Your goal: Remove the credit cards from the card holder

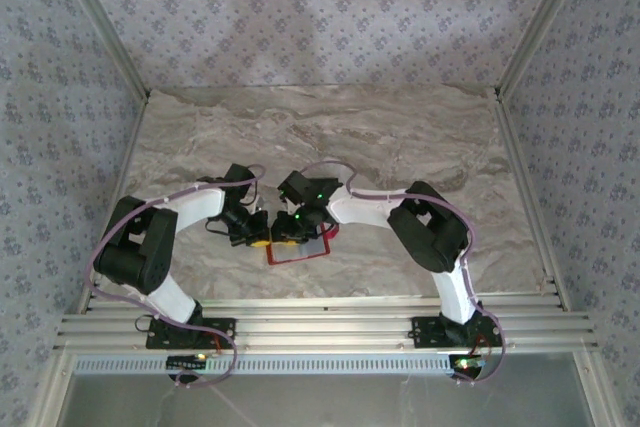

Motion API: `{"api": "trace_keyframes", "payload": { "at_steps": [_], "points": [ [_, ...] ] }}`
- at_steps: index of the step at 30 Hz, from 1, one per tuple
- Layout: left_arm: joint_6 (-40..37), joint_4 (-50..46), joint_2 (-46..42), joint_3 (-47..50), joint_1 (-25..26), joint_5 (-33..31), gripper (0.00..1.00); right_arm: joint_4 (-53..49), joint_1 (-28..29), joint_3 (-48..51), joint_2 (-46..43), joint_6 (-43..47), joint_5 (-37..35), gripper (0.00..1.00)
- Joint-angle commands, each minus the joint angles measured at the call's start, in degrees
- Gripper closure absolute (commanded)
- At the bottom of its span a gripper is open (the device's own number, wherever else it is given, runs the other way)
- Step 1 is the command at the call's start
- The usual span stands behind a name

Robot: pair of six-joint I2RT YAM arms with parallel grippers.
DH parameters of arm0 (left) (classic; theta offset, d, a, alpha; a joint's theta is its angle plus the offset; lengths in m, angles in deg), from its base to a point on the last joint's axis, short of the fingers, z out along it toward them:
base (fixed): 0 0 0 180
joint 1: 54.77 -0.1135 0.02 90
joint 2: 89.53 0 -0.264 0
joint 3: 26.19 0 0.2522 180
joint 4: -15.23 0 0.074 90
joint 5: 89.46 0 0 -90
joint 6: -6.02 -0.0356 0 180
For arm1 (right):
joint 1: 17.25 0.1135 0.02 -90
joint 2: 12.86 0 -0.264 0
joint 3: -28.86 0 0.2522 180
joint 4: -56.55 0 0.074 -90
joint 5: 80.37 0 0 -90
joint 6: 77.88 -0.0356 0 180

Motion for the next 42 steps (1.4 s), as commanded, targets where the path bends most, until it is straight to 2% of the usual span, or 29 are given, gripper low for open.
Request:
{"api": "trace_keyframes", "payload": {
  "at_steps": [1,11,19,29,37,39,42],
  "points": [
    [-0.82,-2.35,1.65,0.58,0.17,-1.87,0.98,-9.52,0.63,-1.87,0.6,2.13,-5.66,0.68],
    [-1.07,-2.89,1.47,0.31,0.14,-1.88,0.98,-23.53,2.56,-8.8,0.49,4.83,-16.21,0.58],
    [-1.15,-3.03,1.46,0.17,0.15,-1.88,0.98,-33.32,3.89,-13.86,0.88,5.71,-25.68,0.44],
    [-1.33,-3.39,1.35,-1.6,0.21,-1.73,0.98,-40.0,3.56,-15.38,0.87,5.51,-32.45,0.43],
    [-1.2,-6.68,-0.56,-4.84,0.64,-1.53,0.98,-39.83,2.08,-13.28,-1.5,6.15,-33.32,0.46],
    [-0.85,-6.97,-1.11,-5.62,1.17,-1.36,0.97,-37.49,1.67,-11.98,-2.77,6.41,-31.53,0.47],
    [0.03,-7.06,-1.44,-6.56,2.84,-1.27,0.97,-30.13,0.57,-7.99,-5.41,6.44,-24.37,0.49]
  ]
}}
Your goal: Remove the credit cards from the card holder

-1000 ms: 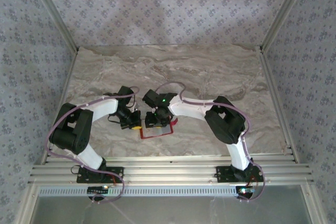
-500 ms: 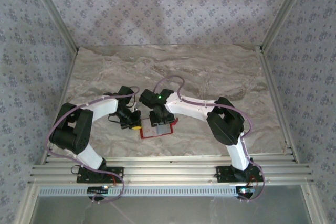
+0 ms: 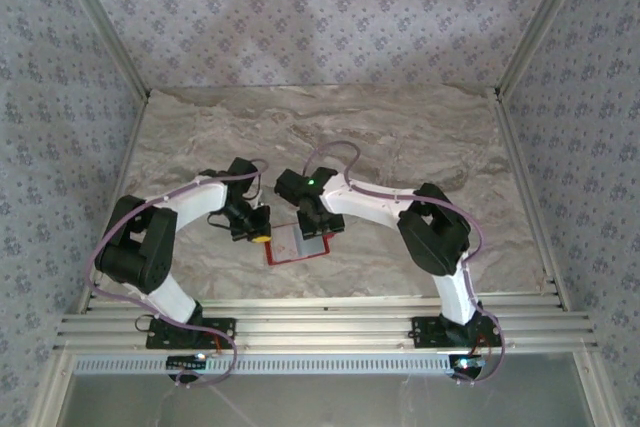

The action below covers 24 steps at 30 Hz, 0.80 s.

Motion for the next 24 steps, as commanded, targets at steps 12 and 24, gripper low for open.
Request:
{"api": "trace_keyframes", "payload": {
  "at_steps": [12,24],
  "points": [
    [1.35,0.28,1.94,0.03,4.54,-2.14,0.97,18.06,-3.31,10.68,-7.14,-1.78,16.35,0.53],
    [1.04,-0.42,0.0,-0.11,4.51,-3.44,0.98,23.04,-3.3,11.99,-6.15,-3.33,19.86,0.53]
  ]
}}
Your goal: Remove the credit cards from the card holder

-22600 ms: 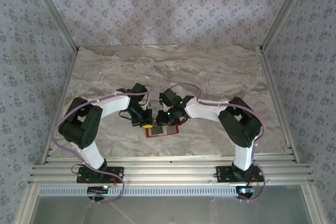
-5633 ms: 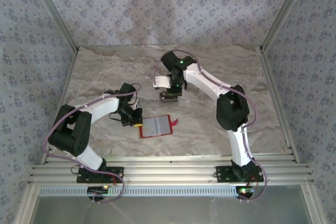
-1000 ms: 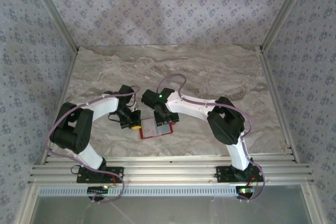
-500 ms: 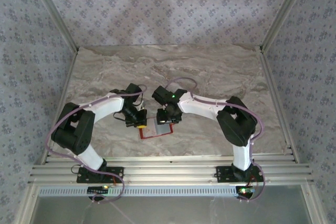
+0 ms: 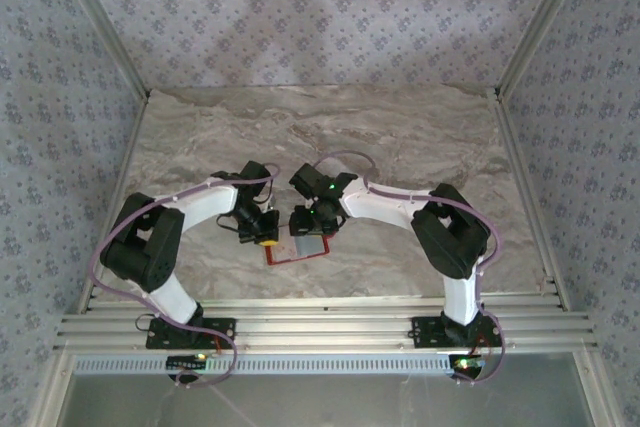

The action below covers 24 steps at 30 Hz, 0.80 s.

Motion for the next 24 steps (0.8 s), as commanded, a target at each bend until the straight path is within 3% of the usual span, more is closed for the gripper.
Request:
{"api": "trace_keyframes", "payload": {
  "at_steps": [1,16,24],
  "points": [
    [0.12,-0.89,-1.78,0.38,0.01,-1.57,0.98,0.68,0.15,0.43,-0.78,-0.95,1.44,0.53],
    [1.12,-0.58,-2.2,1.71,0.02,-4.0,0.95,0.28,0.24,0.71,-0.6,-0.86,1.17,0.53],
    [0.86,2.03,0.86,2.04,0.01,-1.82,0.94,3.06,-0.02,1.63,-0.59,-1.45,3.43,0.52]
  ]
}}
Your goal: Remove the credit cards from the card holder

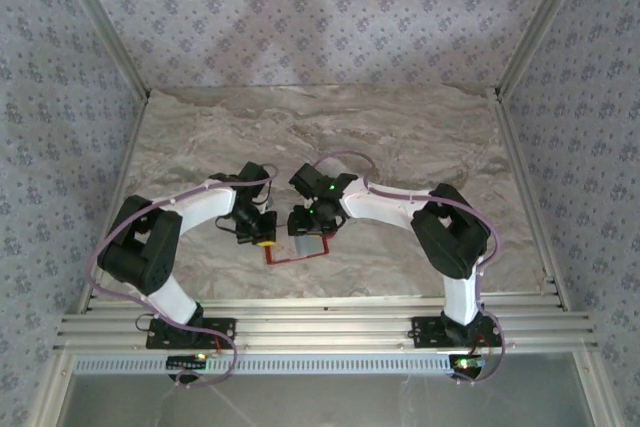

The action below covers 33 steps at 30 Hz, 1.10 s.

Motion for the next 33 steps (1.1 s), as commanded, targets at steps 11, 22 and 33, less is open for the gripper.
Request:
{"api": "trace_keyframes", "payload": {
  "at_steps": [11,22,33],
  "points": [
    [-0.42,1.33,2.7,-0.08,0.01,0.38,0.94,11.68,-1.14,4.53,0.06,-3.88,8.5,0.54],
    [-0.88,0.86,2.55,0.12,-0.03,0.33,0.95,13.54,-1.39,3.84,3.08,-3.79,9.51,0.56],
    [-1.06,-0.01,1.81,-0.24,0.01,-0.1,0.95,7.97,-1.25,3.17,4.08,-1.49,4.09,0.57]
  ]
}}
